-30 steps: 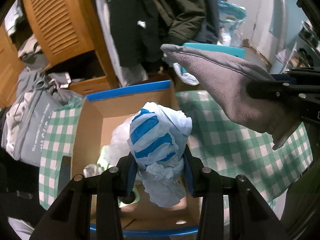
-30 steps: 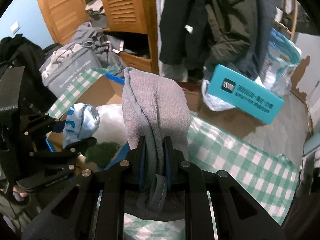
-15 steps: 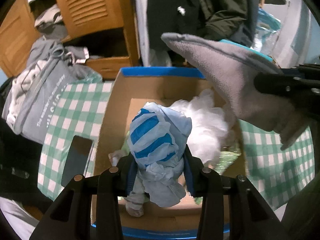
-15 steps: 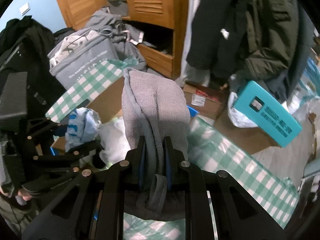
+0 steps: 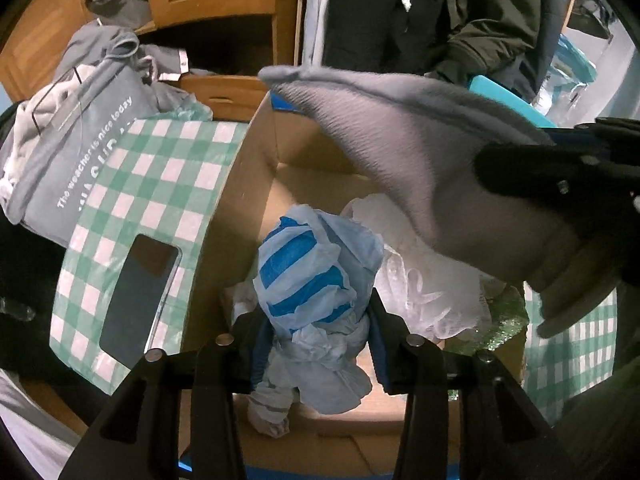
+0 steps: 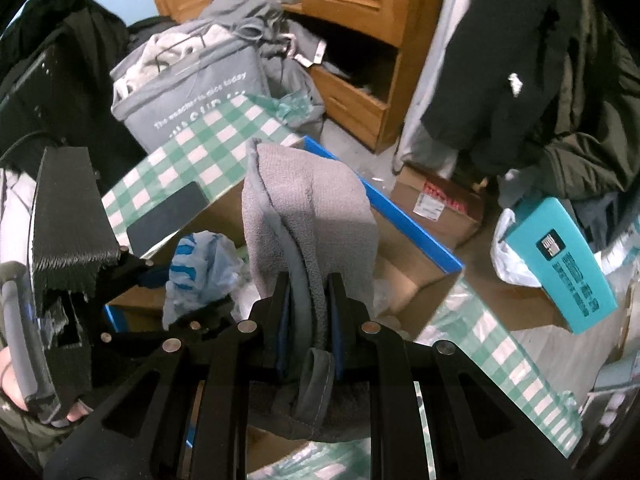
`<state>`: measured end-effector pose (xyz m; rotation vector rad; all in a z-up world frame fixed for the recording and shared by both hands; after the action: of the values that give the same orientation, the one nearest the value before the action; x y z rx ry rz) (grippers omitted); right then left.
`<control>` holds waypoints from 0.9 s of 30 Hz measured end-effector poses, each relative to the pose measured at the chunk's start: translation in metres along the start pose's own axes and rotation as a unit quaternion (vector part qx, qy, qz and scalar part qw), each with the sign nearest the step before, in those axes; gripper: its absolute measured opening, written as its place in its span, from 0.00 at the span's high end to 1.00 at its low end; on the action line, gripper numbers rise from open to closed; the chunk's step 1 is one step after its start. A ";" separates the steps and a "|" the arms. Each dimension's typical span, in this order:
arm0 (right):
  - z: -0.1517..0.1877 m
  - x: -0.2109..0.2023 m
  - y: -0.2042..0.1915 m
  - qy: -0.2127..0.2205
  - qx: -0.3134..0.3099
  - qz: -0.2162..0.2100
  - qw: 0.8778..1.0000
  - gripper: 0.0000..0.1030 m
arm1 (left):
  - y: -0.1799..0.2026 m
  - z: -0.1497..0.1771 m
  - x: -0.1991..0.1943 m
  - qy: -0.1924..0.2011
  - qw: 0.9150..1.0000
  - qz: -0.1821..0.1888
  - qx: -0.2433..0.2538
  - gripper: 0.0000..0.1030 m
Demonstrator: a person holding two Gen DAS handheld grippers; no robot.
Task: Organize soft objects
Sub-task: 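Carry the striped sock and grey mitt with both tools over the box, then open both tools to drop the striped sock and grey mitt into the box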
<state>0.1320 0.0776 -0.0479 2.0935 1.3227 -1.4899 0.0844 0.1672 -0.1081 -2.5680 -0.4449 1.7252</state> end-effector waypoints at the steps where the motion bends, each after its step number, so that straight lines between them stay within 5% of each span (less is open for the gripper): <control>1: -0.001 0.002 -0.001 -0.005 -0.003 -0.001 1.000 0.82 | -0.001 0.000 0.000 0.000 1.000 -0.002 -0.002 0.57; 3: -0.005 0.006 -0.003 -0.009 -0.009 -0.001 1.000 0.71 | -0.004 0.001 -0.001 0.001 1.000 -0.008 -0.005 0.51; 7: -0.013 0.002 -0.008 0.003 -0.023 0.008 1.000 0.66 | -0.010 0.000 -0.007 0.010 1.000 -0.017 -0.013 0.38; 10: -0.018 -0.008 -0.007 0.025 -0.024 0.027 0.999 0.46 | -0.013 0.001 -0.013 0.013 1.000 -0.018 -0.016 0.31; 27: 0.006 -0.074 -0.003 0.099 0.028 0.049 0.993 0.37 | -0.010 0.007 -0.075 0.080 0.997 -0.012 -0.007 0.18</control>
<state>0.1208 0.0366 0.0133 2.3579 1.2334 -1.3236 0.0496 0.1572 -0.0408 -2.6721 -0.4816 1.4978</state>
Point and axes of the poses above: each gripper's, at about its wrist camera, not at the fingertips, and x roughly the way its jaws point, y to its right, z to its underside, the point moved 5 cm from there along x, roughly the way its jaws point, and after that the axes turned 14 degrees about -z, right-handed, at the moved point
